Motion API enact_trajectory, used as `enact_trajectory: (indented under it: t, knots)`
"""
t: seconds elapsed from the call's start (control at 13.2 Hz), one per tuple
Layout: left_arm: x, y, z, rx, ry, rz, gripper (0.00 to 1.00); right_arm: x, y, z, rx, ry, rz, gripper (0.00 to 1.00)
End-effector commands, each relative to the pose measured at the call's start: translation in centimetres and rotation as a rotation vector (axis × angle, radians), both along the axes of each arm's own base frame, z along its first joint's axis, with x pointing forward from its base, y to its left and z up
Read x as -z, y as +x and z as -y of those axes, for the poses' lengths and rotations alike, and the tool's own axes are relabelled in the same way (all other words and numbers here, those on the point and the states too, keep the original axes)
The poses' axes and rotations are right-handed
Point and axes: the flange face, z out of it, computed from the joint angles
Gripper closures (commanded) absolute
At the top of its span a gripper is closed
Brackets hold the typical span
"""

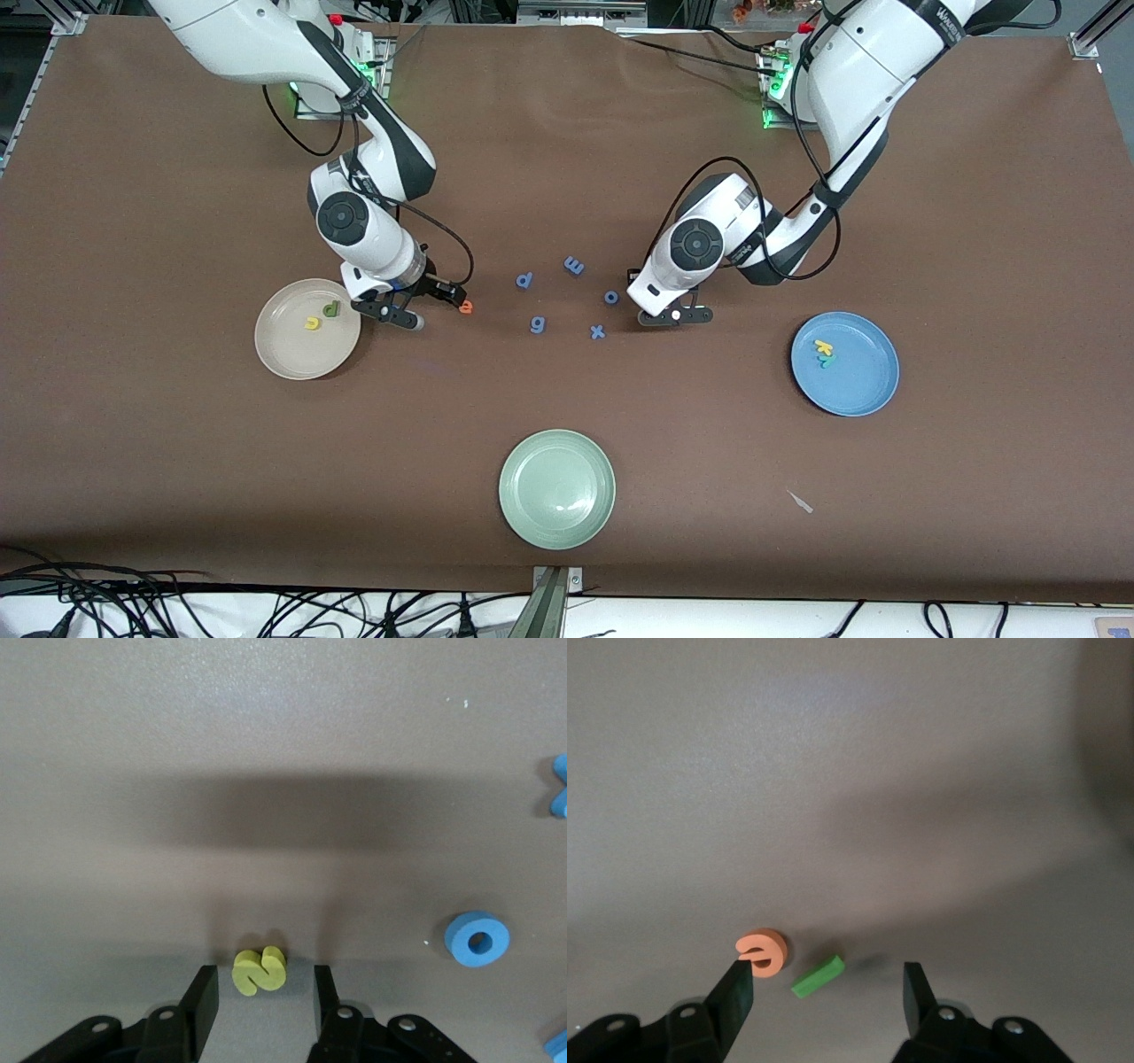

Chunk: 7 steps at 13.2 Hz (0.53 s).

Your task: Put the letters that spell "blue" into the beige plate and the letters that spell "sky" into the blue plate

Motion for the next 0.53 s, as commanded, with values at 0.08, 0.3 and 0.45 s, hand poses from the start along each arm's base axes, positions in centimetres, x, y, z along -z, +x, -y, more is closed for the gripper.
enact_trajectory:
  t: [0.08,0.3,0.45]
  knots:
    - [0.3,-0.5,0.0,-0.045,-0.005,0.022,0.48,1.5,-1.8,0.0,-0.025,-0.003,0.029,0.24]
    - [0.6,-0.8,-0.1,-0.038,0.001,0.019,0.64,2.2,-2.2,0.2,-0.027,-0.002,0.031,0.24]
    - [0.6,-0.8,-0.3,-0.018,0.015,0.034,0.93,2.6,-2.3,0.2,-0.026,0.005,0.038,0.27]
